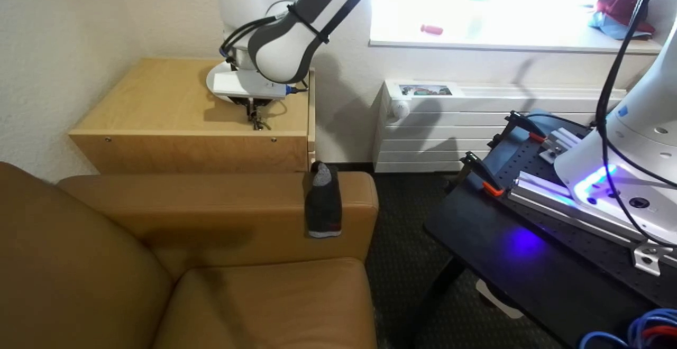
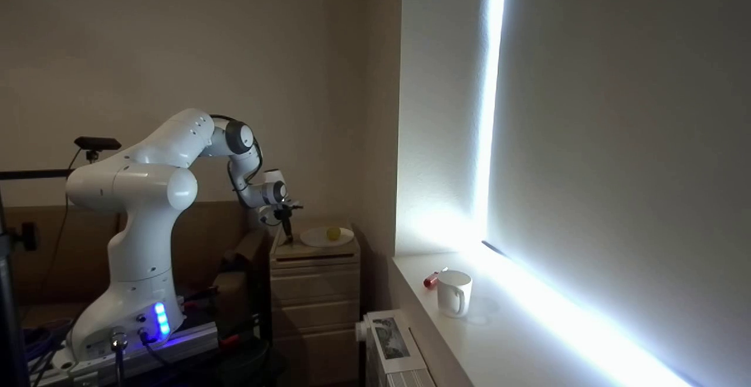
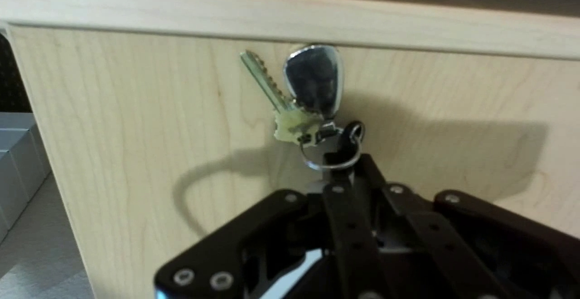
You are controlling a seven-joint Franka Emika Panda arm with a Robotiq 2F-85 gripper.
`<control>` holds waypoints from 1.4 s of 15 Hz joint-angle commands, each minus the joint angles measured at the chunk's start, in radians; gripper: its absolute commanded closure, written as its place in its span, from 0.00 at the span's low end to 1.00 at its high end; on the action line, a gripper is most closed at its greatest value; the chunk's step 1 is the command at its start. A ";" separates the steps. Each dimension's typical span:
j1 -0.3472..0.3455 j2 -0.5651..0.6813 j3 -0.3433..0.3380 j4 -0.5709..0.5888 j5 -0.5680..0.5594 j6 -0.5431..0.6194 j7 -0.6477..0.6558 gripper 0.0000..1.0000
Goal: Put the keys on the plate, slide the plate to the left, then put the cup on the windowsill on the right side of the nightstand
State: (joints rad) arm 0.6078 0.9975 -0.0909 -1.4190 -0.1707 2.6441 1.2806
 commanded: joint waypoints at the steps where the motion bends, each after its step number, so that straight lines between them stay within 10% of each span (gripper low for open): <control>1: -0.039 -0.005 0.055 0.017 0.070 -0.042 -0.030 0.98; 6: -0.101 -0.111 0.166 0.030 0.177 -0.125 -0.087 0.99; 12: -0.091 -0.185 0.099 0.158 0.152 -0.226 0.021 1.00; 13: -0.097 -0.192 0.102 0.171 0.152 -0.262 0.026 0.74; 14: -0.098 -0.182 0.119 0.154 0.154 -0.213 0.008 0.98; 15: -0.096 -0.190 0.105 0.160 0.162 -0.228 0.008 0.67; 21: -0.064 -0.143 0.127 0.100 0.167 -0.237 0.010 0.24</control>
State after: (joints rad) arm 0.5330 0.8430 0.0241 -1.2865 -0.0081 2.4121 1.2896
